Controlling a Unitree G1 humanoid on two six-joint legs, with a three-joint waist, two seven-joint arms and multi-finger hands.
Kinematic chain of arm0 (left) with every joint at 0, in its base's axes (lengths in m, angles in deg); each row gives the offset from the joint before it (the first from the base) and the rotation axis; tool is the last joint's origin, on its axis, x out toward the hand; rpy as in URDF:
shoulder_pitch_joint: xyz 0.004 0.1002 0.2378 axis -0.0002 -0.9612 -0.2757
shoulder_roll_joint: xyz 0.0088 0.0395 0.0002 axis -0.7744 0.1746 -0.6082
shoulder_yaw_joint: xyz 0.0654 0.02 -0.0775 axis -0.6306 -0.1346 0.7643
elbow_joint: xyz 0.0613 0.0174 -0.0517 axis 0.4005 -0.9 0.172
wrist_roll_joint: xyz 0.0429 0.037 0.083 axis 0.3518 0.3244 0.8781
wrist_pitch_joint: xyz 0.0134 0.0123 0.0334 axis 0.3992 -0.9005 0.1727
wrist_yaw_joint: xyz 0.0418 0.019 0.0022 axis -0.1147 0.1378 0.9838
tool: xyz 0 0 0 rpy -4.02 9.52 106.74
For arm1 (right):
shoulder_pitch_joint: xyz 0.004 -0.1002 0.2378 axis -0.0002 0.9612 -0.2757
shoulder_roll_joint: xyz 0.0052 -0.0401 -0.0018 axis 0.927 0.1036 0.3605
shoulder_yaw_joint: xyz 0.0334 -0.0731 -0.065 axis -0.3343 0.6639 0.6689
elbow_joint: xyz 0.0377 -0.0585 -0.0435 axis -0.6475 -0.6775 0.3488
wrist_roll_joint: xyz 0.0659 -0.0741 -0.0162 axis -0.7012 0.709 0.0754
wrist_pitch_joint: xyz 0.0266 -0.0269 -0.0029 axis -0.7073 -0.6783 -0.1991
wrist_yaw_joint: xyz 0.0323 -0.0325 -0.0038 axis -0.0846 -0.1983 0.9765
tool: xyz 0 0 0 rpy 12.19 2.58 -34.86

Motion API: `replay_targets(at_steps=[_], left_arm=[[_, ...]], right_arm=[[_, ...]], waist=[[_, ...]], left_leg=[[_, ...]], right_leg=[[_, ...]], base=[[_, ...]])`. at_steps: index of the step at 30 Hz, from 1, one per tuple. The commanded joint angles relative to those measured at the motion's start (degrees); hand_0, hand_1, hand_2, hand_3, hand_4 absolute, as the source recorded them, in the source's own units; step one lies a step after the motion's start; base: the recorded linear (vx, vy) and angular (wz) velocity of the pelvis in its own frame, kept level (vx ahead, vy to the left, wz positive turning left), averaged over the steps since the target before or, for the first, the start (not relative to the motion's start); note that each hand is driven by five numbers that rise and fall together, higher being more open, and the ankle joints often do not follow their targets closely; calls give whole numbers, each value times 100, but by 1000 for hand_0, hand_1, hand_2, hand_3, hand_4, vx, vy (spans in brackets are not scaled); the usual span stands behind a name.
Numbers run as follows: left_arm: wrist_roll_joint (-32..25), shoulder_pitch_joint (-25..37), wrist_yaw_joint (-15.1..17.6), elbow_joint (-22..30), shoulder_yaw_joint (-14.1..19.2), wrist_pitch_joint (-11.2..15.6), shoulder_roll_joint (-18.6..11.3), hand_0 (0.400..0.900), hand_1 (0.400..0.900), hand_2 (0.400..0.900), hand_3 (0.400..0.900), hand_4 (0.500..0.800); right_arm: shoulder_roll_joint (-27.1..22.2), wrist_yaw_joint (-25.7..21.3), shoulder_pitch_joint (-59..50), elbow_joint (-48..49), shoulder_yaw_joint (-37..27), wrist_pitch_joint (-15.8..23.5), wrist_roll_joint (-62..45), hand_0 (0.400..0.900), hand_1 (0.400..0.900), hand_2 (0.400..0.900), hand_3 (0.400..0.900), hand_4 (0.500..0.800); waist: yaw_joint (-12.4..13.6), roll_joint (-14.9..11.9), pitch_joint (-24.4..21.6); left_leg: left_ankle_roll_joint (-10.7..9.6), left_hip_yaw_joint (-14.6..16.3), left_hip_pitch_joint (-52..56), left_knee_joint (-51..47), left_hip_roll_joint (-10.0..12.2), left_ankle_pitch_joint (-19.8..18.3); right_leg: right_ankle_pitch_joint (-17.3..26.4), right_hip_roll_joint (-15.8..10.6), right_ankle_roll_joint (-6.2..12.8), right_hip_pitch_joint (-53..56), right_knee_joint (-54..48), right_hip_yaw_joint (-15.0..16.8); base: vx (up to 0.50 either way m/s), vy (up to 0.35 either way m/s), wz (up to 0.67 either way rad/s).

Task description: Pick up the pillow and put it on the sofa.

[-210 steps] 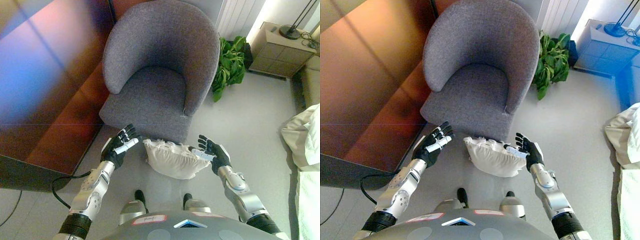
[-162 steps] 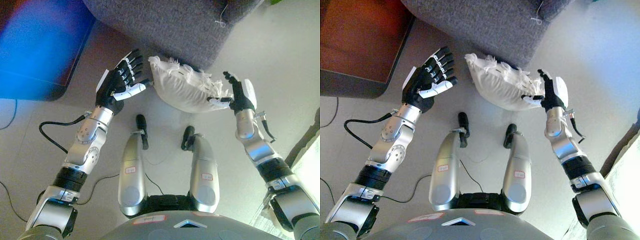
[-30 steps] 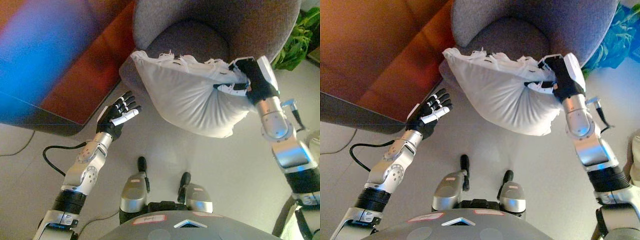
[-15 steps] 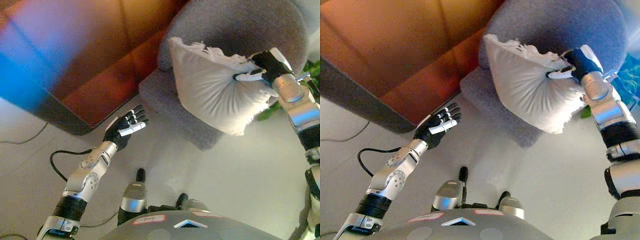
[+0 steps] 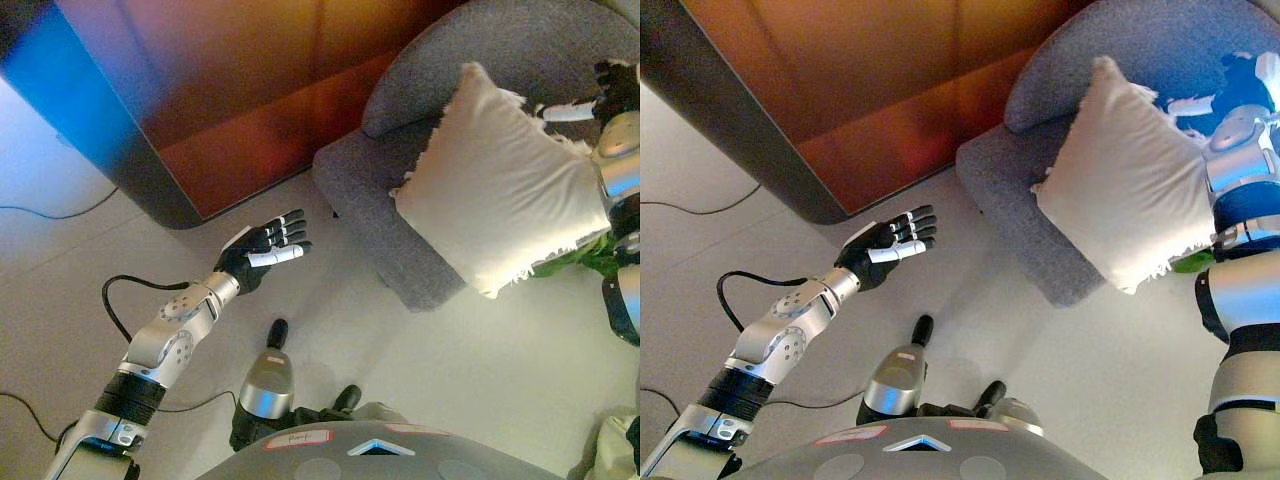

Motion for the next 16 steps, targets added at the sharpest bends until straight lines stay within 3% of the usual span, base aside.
replay_targets(at_steps=[1,9,16], left_arm=[[-278,294,-160,711,-215,467,-95,900,900,900,900,800],[-325,244,-155,796,-166,576,-214,900,900,900,900,800],[-271,49,-89,744,-134,580,-121,900,900,900,900,800]], right_arm=[[-454,-807,-951,45,318,89,494,900,900,900,900,800],[-561,-1399,-899,353,295,317,274,900,900,900,900,800],[-434,-1274,-121,1109,-176,513,-58,900,900,900,900,800]], waist=[[133,50,-312],[107,62,-250],[-67,77,-471]], left_leg=[[-8,266,278,76,194,-797],[20,280,256,39,189,-796],[44,437,519,-33,199,-858]], right_leg=[[519,-134,199,-428,33,15],[543,-119,227,-431,-29,112],[532,-161,261,-325,-42,178]], base=[[20,-13,3],[-22,1,-4],[33,51,-9]])
